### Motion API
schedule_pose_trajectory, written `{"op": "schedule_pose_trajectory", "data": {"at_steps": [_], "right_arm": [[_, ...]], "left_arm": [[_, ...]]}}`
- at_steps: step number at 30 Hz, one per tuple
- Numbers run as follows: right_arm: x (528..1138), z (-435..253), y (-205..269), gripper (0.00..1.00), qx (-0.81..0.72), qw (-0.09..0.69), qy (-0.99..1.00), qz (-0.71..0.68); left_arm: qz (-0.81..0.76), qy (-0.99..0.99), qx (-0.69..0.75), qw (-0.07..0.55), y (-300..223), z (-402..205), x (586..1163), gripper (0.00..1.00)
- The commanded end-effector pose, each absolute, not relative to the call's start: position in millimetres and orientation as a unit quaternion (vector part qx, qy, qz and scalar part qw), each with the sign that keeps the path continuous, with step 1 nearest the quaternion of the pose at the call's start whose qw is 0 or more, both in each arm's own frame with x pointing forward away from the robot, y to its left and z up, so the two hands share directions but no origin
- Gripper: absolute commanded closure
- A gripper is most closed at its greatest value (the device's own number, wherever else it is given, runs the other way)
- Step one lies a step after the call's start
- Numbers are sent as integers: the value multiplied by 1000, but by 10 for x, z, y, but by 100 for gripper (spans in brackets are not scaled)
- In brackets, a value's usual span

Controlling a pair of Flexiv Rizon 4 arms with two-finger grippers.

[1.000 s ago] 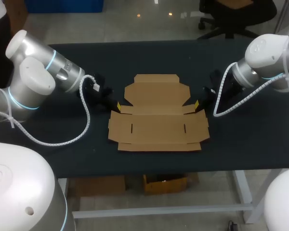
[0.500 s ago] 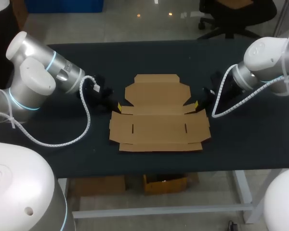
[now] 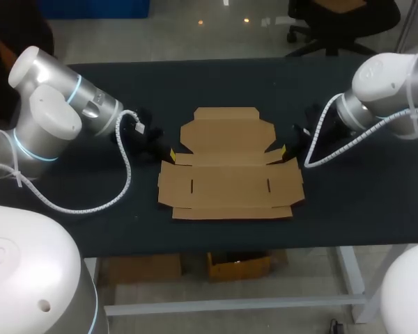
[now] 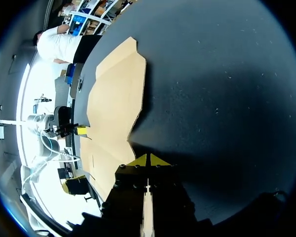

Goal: Assemble the packaging by folding the flat box into shape, placing the metal phone stand inside, and closing the box properly

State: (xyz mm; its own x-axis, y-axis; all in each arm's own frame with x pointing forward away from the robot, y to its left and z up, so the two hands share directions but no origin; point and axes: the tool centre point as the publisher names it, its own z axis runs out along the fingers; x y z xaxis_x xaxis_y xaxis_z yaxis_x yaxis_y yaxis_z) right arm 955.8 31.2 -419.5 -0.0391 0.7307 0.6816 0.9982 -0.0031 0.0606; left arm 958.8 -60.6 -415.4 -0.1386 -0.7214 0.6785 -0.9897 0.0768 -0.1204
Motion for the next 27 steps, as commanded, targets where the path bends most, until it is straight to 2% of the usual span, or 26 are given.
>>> {"op": "schedule_pose_trajectory", "data": {"at_steps": [1,27], "right_arm": [[9565,-4175,324,100,-651,240,-665,-276],[9546,-4193,353,100,-655,244,-662,-272]], "left_arm": [[288,-695,618,227,-621,-4178,9577,100],[316,-699,604,218,-696,-4019,9554,100]]}}
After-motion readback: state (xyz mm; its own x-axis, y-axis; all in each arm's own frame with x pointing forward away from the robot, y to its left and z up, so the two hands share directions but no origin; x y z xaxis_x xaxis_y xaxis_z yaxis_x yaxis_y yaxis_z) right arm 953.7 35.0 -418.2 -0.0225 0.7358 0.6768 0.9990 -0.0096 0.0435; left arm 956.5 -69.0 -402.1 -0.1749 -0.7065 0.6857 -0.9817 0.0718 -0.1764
